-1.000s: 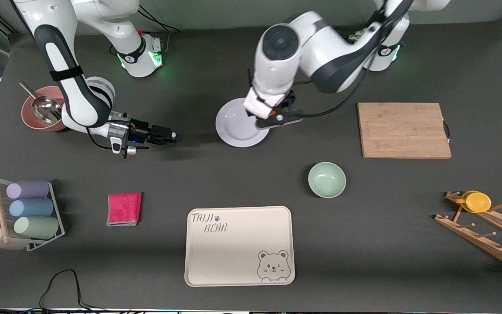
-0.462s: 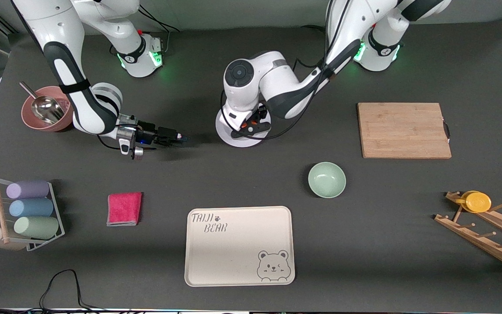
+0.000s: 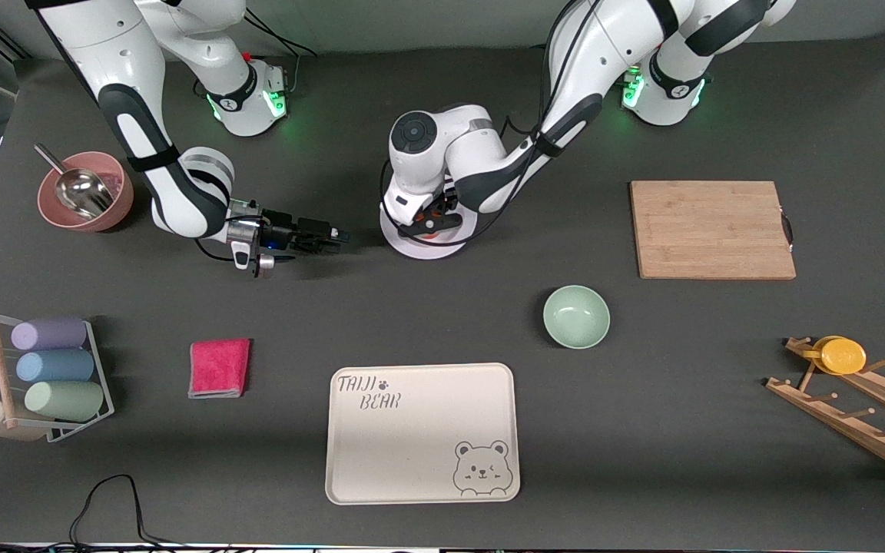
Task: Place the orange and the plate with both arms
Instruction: 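Lower the orange onto the plate and open the left gripper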
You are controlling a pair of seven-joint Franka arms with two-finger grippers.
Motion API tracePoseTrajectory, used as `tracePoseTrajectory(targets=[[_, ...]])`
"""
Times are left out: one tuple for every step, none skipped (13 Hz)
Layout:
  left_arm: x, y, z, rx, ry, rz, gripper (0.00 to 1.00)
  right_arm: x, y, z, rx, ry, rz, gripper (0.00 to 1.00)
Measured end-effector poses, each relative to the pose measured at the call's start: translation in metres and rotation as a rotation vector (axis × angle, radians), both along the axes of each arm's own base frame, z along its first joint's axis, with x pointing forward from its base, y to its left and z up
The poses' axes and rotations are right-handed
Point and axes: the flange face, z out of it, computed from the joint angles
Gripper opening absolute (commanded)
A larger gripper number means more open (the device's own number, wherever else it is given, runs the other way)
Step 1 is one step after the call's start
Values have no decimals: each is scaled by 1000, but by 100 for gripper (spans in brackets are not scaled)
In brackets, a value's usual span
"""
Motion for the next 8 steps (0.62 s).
tracePoseTrajectory(targets=[[-6,1,-7,8,-1,-3,0,-2,0,-5,-2,-3,7,100],[-12,0,-11,14,2,-9,0,-4,-1,-10,-3,-5,13,100],[-19,-2,-14,19,5,-16,10,-6,-1,-13,-4,-2,16,100],[-24,-4,-15,22,7,-20,70,-8,-1,-15,-5,2,18,100],[-27,-5,-16,26,8,-14,100,-10,0,-16,-5,3,22,100],[-28,-4,-17,28,8,-5,100,-11,3,-16,-3,3,27,100],[-27,-4,-17,28,7,0,100,-13,6,-16,2,1,26,100],[-27,-4,-16,28,6,3,100,-16,10,-18,12,-7,20,100]])
